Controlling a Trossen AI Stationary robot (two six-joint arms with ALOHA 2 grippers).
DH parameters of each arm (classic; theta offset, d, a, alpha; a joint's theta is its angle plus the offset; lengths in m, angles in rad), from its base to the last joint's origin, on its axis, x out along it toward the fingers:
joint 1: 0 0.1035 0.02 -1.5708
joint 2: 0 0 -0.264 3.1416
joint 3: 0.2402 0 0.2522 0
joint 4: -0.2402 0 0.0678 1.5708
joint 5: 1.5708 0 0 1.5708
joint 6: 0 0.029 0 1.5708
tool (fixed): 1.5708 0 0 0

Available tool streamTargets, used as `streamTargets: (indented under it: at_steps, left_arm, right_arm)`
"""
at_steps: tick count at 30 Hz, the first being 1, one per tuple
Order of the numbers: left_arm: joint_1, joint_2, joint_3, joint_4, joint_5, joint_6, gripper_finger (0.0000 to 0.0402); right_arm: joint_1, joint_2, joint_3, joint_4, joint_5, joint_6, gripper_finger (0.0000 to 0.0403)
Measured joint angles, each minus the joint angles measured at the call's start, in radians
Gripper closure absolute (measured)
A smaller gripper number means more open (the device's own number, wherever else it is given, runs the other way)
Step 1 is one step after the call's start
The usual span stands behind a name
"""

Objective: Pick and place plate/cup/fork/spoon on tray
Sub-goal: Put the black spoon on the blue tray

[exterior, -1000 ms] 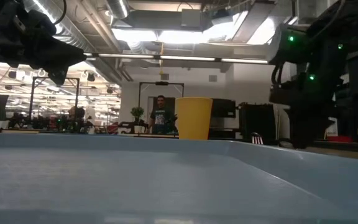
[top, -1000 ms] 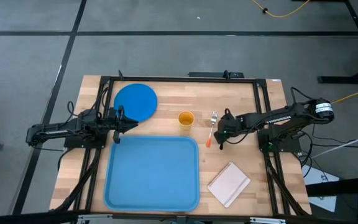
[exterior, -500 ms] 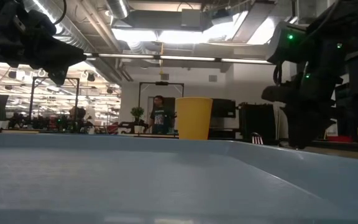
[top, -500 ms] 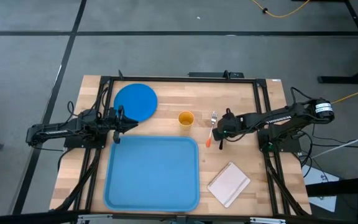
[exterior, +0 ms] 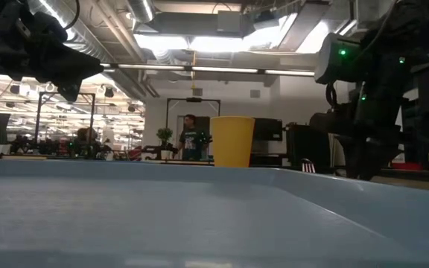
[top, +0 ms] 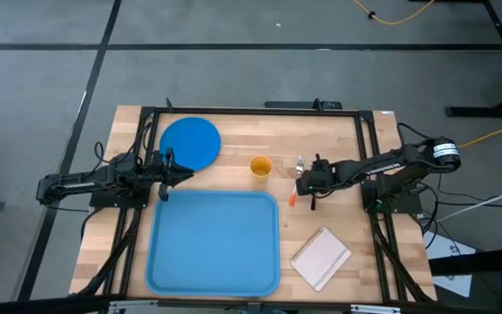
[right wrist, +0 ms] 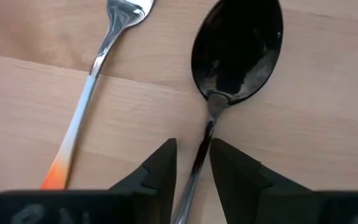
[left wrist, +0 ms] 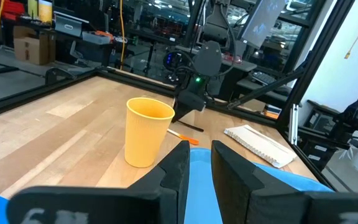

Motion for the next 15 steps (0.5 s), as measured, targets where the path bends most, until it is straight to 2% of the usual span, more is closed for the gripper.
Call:
streamTargets:
  at_steps: [5,10,15]
  left_arm:
    - [0.000,0.000,0.000,0.000,0.000,0.000,0.0343]
    - [0.000,0.000,0.000,0.000,0.002,0.000,0.0343]
    - [0.000,0.000,0.000,0.000,0.003,0.000,0.0343]
  right_arm:
    - [-0.002,-0.009,0.010,-0.039,0.006,0.004,0.0322]
    - [-0.002,-0.005,0.010,-0.045,0.014,0.004,0.0385]
    - [-0.002,-0.005,0.010,-0.041,0.010,0.004,0.0391]
